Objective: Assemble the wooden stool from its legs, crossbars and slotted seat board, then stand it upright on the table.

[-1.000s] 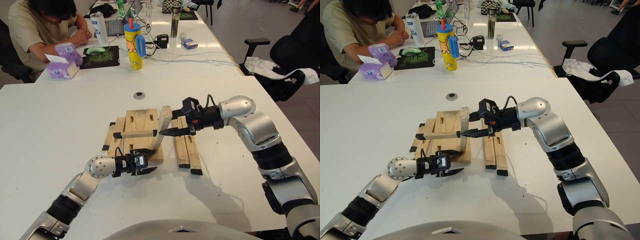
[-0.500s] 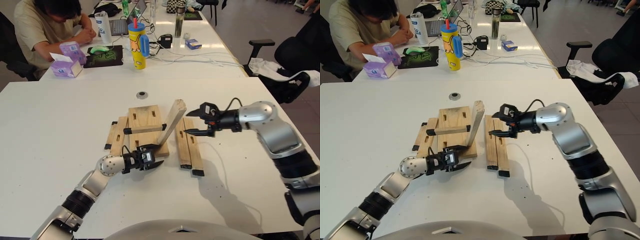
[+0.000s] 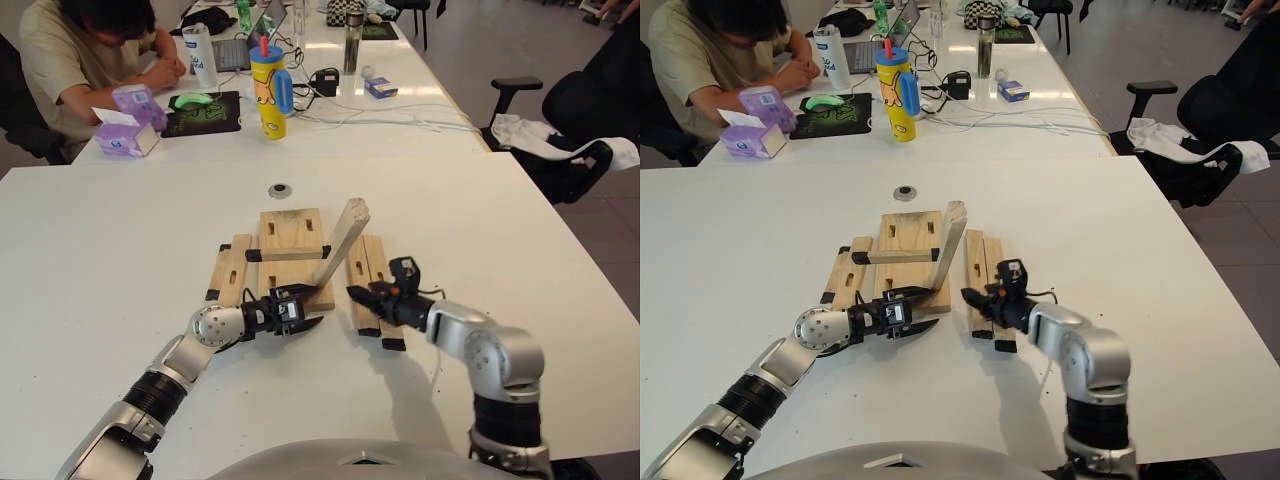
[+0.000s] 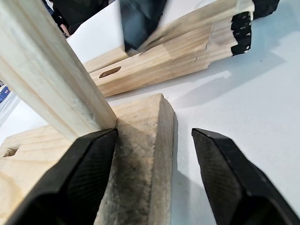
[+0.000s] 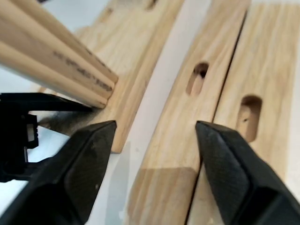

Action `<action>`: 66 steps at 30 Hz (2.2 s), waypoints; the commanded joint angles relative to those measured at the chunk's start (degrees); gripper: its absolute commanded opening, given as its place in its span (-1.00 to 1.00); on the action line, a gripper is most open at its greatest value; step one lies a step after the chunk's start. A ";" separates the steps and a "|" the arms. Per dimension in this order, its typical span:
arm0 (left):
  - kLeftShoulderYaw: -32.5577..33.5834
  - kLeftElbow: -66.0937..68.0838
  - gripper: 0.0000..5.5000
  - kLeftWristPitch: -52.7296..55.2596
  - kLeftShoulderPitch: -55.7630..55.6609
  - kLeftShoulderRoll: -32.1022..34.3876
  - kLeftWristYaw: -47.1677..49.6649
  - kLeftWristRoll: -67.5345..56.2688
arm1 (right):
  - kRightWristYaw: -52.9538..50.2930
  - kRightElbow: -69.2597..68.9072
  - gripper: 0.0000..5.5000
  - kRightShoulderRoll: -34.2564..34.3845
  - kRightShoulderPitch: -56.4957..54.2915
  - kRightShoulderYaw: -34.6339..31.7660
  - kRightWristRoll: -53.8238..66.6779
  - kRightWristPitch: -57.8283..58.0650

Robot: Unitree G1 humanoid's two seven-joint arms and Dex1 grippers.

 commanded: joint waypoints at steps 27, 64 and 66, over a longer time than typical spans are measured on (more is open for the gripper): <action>-6.87 13.30 0.07 0.22 -2.52 -3.99 -1.00 7.45 | -10.98 8.08 -0.24 -5.02 -0.15 14.23 -12.58 -9.47; 35.71 -35.96 0.66 68.07 -2.07 13.88 2.97 -99.60 | 15.26 3.08 -0.25 -30.90 -10.64 -9.10 76.40 -3.20; 36.13 -36.70 0.66 68.38 -2.16 13.33 4.28 -101.37 | 17.20 2.71 -0.25 -31.44 -9.05 -6.91 73.96 -3.43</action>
